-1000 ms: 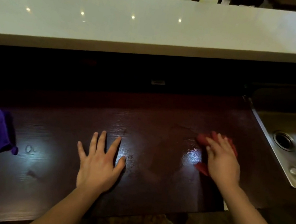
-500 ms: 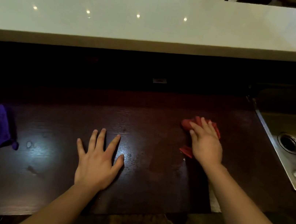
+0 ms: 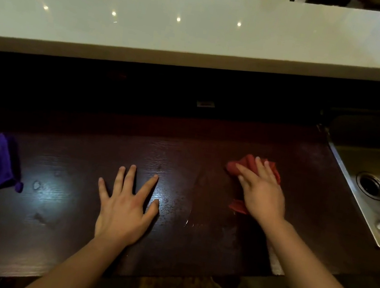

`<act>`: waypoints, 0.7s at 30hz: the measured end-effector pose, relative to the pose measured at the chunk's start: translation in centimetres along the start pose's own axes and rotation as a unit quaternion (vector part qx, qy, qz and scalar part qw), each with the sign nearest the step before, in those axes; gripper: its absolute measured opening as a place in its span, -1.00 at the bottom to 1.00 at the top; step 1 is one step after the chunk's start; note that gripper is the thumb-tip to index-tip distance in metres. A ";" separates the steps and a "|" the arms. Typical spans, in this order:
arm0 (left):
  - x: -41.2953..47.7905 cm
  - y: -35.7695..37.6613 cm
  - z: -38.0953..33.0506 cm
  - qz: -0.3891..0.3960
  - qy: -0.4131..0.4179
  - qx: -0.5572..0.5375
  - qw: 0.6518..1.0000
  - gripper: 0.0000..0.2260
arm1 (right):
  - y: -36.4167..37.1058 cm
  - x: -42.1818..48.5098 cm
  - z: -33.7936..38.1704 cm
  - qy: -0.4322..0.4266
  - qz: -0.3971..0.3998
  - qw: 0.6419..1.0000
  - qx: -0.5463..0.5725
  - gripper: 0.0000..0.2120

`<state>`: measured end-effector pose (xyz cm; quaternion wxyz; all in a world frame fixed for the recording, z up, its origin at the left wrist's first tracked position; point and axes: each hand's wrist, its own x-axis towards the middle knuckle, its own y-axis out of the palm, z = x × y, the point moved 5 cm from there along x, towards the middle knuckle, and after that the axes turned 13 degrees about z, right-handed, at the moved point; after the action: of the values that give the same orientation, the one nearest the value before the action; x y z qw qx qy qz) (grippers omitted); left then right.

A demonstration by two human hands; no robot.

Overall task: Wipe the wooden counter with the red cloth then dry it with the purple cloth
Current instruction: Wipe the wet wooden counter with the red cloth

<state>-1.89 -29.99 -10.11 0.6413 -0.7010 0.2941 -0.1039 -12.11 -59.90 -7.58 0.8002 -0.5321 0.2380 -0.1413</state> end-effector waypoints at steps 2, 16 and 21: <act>0.0 -0.1 0.0 -0.003 0.000 -0.001 1.000 -0.47 | 1.0 0.9 3.1 -0.017 0.010 1.000 0.011 -0.67; -0.1 -0.2 0.1 -0.009 0.002 -0.010 1.000 -0.50 | 0.2 -2.4 4.3 -0.101 -0.051 0.988 0.103 -0.75; 0.0 0.0 0.1 -0.009 0.000 -0.008 1.000 -0.51 | -1.6 -1.5 3.2 -0.043 0.040 0.736 0.675 -0.83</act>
<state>-1.82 -29.88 -10.10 0.6347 -0.7088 0.2885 -0.1071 -11.65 -57.33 -4.79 0.9635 0.1519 0.0668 -0.2098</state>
